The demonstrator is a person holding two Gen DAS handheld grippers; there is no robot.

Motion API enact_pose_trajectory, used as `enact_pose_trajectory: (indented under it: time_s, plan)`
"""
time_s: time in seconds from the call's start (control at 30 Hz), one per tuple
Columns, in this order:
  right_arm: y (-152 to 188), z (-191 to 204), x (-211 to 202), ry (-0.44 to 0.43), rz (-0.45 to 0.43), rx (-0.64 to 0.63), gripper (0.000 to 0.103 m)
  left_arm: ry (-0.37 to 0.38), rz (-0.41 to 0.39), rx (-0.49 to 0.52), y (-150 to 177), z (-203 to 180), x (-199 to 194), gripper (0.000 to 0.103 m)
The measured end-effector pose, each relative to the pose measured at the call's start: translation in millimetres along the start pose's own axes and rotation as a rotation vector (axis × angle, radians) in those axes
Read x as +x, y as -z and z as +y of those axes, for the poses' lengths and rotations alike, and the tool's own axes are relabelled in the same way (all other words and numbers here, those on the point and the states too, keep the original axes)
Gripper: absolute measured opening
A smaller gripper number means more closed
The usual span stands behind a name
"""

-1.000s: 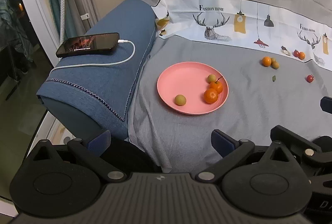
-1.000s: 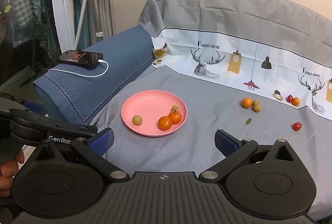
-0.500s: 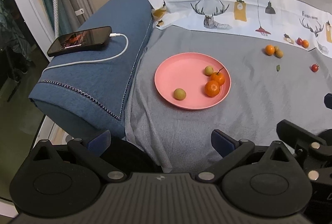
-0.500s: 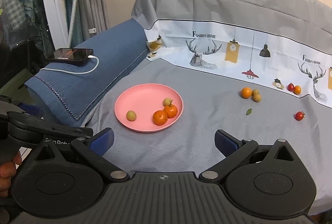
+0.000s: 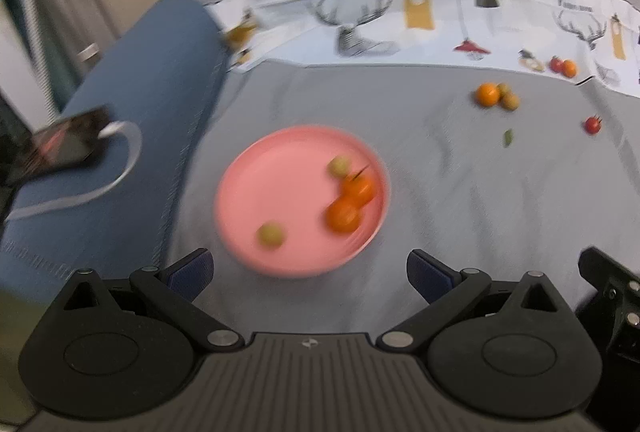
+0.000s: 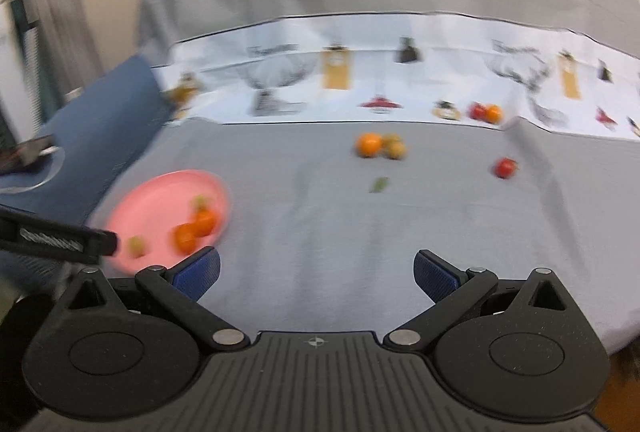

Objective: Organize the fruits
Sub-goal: 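Grasp a mandarin with the left tool while the right tool grasps a red cherry tomato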

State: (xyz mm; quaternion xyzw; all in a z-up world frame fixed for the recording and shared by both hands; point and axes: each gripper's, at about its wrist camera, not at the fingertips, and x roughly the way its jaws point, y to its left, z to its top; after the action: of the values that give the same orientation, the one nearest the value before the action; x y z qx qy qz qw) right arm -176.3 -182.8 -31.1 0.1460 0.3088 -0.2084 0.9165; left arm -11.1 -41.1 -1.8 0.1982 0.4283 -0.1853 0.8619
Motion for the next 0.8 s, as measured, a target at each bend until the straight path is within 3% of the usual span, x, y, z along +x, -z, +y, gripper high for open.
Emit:
enact_pose_trajectory:
  time_s: [0.23, 0.33, 0.43, 0.63, 0.8]
  plan:
    - [-28.3, -90.5, 53.5, 0.181, -0.055, 0.122, 0.102, 0.136, -0.018, 0.024, -82.1, -68.1, 59.5, 0.103]
    - [-40.2, -127.2, 86.7, 0.237, -0.068, 0.149, 0.102, 0.151, -0.047, 0.049, -116.1, -102.5, 95.0, 0.103]
    - [-48.6, -163.7, 132.2, 0.28, -0.034, 0.174, 0.102, 0.179, -0.029, 0.103, -143.1, -138.7, 138.5, 0.103]
    - [-51.8, -214.2, 205.7, 0.321, 0.027, 0.245, 0.102, 0.211, 0.034, 0.183, -174.0, -191.4, 218.1, 0.103]
    - [-47.3, -230.5, 247.9, 0.331, 0.039, 0.225, 0.102, 0.258, 0.089, 0.22, -182.8, -212.9, 259.8, 0.103]
